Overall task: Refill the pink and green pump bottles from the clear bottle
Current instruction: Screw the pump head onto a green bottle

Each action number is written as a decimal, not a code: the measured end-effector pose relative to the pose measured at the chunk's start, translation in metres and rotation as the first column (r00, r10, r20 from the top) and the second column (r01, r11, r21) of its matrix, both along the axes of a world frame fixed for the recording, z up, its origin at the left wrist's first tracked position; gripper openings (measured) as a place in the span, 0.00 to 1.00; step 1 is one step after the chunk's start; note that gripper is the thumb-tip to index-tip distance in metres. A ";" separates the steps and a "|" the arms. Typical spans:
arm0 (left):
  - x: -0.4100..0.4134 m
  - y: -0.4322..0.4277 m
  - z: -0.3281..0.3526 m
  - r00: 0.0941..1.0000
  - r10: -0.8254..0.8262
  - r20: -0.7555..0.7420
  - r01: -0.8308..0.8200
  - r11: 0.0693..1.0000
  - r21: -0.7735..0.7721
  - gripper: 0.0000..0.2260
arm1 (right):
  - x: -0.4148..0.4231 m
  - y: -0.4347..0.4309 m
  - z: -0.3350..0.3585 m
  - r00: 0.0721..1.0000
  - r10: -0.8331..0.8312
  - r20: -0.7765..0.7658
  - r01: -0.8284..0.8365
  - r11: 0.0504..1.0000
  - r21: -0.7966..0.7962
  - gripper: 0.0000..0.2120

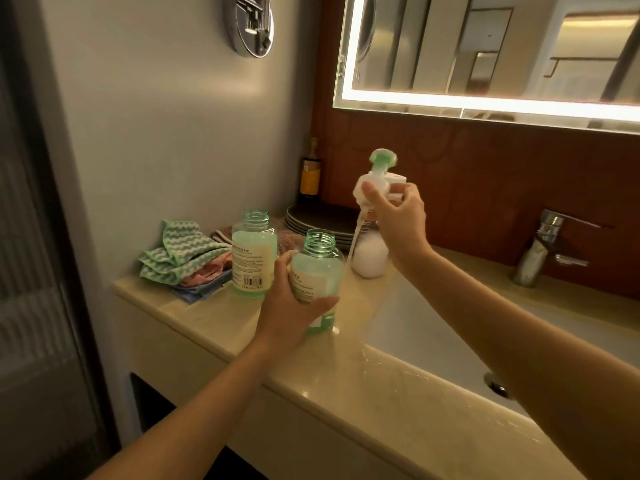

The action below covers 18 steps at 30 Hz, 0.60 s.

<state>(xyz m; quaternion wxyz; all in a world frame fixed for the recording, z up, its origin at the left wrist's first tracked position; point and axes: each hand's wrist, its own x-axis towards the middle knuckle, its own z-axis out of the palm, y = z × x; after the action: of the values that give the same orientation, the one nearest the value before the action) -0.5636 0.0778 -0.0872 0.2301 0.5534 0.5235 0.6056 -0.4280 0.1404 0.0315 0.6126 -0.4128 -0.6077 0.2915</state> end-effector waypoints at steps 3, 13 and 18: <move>0.001 -0.001 -0.001 1.000 -0.009 -0.027 0.008 1.000 -0.002 0.39 | 0.007 -0.013 0.016 0.966 -0.018 -0.258 0.029 0.999 0.038 0.18; 0.001 0.002 -0.003 0.997 -0.072 -0.020 0.072 0.997 -0.018 0.39 | -0.001 -0.041 0.000 0.992 0.012 -0.127 0.010 0.985 0.171 0.17; 0.001 0.001 -0.002 0.995 -0.096 -0.018 0.096 0.995 -0.034 0.39 | -0.018 -0.045 -0.024 0.996 0.056 0.074 -0.065 0.990 0.128 0.21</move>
<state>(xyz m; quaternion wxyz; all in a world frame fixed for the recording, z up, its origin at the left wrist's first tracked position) -0.5627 0.0788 -0.0894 0.2629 0.5801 0.5084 0.5796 -0.4457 0.0959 0.0075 0.6075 -0.3634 -0.6587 0.2552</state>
